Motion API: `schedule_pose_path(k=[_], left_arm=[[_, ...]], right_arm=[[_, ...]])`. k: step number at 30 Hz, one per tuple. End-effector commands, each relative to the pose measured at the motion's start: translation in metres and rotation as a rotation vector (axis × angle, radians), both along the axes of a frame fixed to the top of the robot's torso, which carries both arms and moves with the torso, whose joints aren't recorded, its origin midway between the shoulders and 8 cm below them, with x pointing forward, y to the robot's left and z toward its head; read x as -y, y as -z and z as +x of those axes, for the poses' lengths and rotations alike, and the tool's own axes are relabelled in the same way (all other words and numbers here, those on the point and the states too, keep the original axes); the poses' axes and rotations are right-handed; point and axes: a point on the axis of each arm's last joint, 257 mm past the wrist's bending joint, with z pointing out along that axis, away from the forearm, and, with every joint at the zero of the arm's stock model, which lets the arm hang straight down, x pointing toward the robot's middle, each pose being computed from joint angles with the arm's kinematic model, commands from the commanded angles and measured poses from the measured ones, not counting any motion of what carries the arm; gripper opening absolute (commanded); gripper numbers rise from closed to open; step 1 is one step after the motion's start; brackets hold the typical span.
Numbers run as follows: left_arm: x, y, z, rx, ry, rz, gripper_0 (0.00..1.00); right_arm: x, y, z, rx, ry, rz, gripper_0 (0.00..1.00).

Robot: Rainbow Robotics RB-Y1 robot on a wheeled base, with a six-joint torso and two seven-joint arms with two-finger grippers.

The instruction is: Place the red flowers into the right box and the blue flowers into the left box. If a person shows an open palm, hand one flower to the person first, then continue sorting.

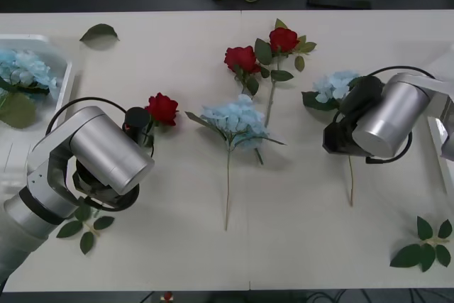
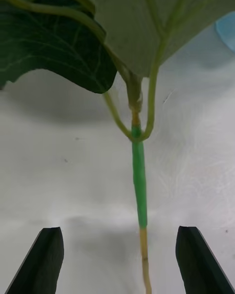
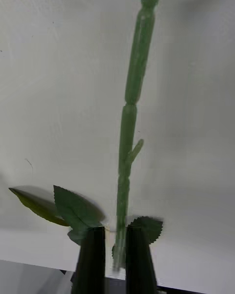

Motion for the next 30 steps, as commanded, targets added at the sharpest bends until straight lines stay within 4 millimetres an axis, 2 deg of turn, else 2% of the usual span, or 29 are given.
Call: schedule_pose_path(k=[1,11,16,20,25,30], left_arm=[[0.002,-0.013,0.012,0.049,0.001,-0.004,1.00],[0.002,-0.013,0.012,0.049,0.001,-0.004,1.00],[0.002,-0.013,0.012,0.049,0.001,-0.004,1.00],[0.002,-0.013,0.012,0.049,0.001,-0.004,1.00],[0.002,-0.013,0.012,0.049,0.001,-0.004,1.00],[0.002,-0.013,0.012,0.049,0.001,-0.004,1.00]], right_arm=[[-0.003,-0.059,0.007,0.038,-0.040,0.043,0.66],[-0.036,-0.152,-0.030,0.009,-0.117,0.159,0.66],[-0.039,-0.178,-0.046,-0.003,-0.175,0.162,0.66],[-0.036,-0.189,-0.052,-0.001,-0.280,0.107,0.66],[-0.046,-0.209,-0.049,0.049,-0.438,0.089,0.66],[-0.058,-0.228,-0.055,0.117,-0.621,0.050,0.67]])
